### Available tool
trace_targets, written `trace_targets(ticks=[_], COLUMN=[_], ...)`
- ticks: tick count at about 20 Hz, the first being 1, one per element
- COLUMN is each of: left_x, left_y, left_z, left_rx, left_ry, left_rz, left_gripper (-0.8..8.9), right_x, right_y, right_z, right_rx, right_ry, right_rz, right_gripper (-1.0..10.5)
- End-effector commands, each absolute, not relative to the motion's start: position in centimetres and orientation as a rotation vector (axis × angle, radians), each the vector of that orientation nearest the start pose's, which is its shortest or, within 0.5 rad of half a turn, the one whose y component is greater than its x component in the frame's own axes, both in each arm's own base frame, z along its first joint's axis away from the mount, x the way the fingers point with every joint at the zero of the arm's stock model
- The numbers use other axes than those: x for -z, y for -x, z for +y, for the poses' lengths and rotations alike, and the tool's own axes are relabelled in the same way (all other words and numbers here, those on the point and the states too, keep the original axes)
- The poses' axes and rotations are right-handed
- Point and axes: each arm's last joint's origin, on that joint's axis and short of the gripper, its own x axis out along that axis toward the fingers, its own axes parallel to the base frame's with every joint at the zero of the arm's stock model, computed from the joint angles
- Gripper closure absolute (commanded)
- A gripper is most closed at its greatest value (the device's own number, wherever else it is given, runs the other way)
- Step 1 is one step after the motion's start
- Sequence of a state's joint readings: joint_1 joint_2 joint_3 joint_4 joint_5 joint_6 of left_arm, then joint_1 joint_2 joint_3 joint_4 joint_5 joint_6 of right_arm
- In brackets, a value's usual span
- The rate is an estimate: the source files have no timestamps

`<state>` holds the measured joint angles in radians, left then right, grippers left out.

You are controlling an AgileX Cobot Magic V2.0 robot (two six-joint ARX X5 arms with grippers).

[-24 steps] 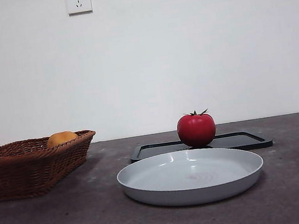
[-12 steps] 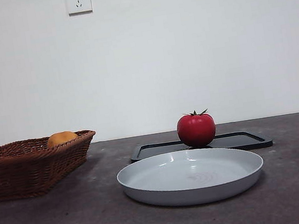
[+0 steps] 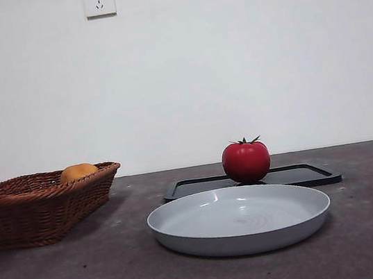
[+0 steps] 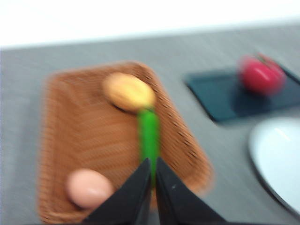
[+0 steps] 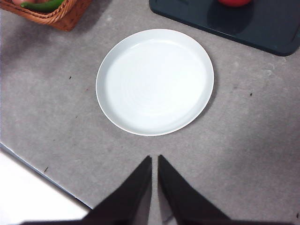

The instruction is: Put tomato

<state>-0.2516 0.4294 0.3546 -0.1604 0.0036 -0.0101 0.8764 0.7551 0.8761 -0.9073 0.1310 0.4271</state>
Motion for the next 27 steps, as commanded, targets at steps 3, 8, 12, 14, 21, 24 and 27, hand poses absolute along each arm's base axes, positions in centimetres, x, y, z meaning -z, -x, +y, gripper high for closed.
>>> trace_targets(ticks=[3, 8, 12, 14, 21, 24, 27], left_x=[-19.2, -17.3, -16.8, -16.5, -15.6, -15.2, -14.8], left_y=[-11.3, -10.4, -10.1, -10.0, -9.7, -9.6, -9.6], left_z=[-1.3, -0.2, -0.1, -0.1, -0.1, -0.1, -0.1], left_rx=[0.114, 0.026, 0.016, 0.017, 0.017, 0.018, 0.023], left_ry=[0.094, 0.102, 0.102, 0.103, 0.093, 0.059, 0.046], left_rz=[0.107, 0.052, 0.064, 0.065, 0.110, 0.153, 0.187], left_gripper=[7.95, 7.95, 7.95, 7.95, 7.95, 7.95, 7.95], right_x=[-30.9, -30.9, -30.9, -30.9, -30.9, -30.9, -30.9], right_y=[-8.7, -8.7, -8.7, -8.7, -8.7, -8.8, -8.8], right_z=[10.1, 10.1, 10.1, 10.1, 10.1, 10.1, 10.1], right_rx=[-0.546, -0.546, -0.546, -0.546, -0.546, -0.547, -0.547], right_ry=[-0.016, -0.016, -0.017, -0.016, -0.017, -0.018, -0.019], right_rz=[0.822, 0.822, 0.822, 0.822, 0.821, 0.820, 0.818], right_gripper=[9.4, 9.4, 9.4, 9.4, 9.4, 9.4, 9.4])
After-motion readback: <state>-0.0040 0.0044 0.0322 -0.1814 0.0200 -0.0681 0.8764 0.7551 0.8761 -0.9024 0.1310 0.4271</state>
